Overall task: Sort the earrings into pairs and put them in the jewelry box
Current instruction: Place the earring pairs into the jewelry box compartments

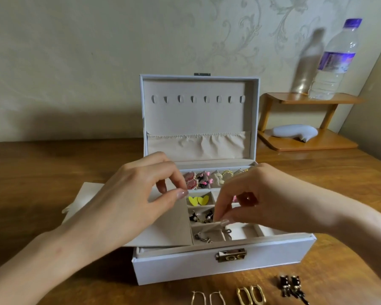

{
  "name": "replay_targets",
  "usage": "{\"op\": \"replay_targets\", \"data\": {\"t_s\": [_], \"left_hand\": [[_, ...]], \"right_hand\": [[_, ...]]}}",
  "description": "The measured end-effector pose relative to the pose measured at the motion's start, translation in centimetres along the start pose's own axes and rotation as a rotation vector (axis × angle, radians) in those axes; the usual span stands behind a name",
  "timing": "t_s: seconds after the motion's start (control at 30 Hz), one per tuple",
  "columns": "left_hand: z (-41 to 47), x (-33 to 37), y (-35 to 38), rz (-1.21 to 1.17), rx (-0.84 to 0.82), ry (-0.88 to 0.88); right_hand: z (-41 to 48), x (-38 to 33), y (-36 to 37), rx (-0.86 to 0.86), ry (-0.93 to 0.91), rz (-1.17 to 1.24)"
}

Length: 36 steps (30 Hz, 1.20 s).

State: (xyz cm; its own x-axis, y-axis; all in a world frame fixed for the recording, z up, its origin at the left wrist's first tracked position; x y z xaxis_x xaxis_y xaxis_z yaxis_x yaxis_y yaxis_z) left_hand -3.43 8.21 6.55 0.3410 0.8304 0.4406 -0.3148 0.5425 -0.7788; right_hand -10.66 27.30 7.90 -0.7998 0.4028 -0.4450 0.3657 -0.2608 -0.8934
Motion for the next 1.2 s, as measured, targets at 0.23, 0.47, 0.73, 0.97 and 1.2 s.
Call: {"op": "replay_targets", "data": {"t_s": [0.23,0.47,0.73,0.97,1.2], "left_hand": [[0.4,-0.3,1.8,-0.031,-0.033,0.016],[0.6,-0.6,2.1,0.002,-0.029,0.036],[0.7,-0.6,1.4,-0.017,-0.028,0.039],[0.9,-0.6,1.1,-0.021,0.001,0.062],[1.0,-0.9,0.7,0.009,0.000,0.032]], "right_hand": [[0.2,0.3,-0.1,-0.048,-0.030,0.009],[0.6,0.5,-0.2,-0.098,-0.059,0.053],[1.2,0.4,0.6,-0.196,-0.054,0.055],[1.4,0.3,0.1,-0.169,-0.087,-0.005],[2.4,-0.3,1.4,-0.177,-0.194,-0.097]]}}
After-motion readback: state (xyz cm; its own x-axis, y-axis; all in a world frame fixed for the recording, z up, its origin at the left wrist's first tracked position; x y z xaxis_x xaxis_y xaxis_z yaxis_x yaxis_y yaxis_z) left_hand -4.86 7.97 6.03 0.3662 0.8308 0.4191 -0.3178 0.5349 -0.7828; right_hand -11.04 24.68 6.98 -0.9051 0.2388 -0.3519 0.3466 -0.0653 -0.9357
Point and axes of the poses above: each hand's wrist, its own z-axis towards the middle knuckle, its own y-axis out of the palm, x = y × z, the point moved 2 cm from there along z, towards the middle knuckle, and after that the axes turned 1 degree about -y, right-handed, at the moved point
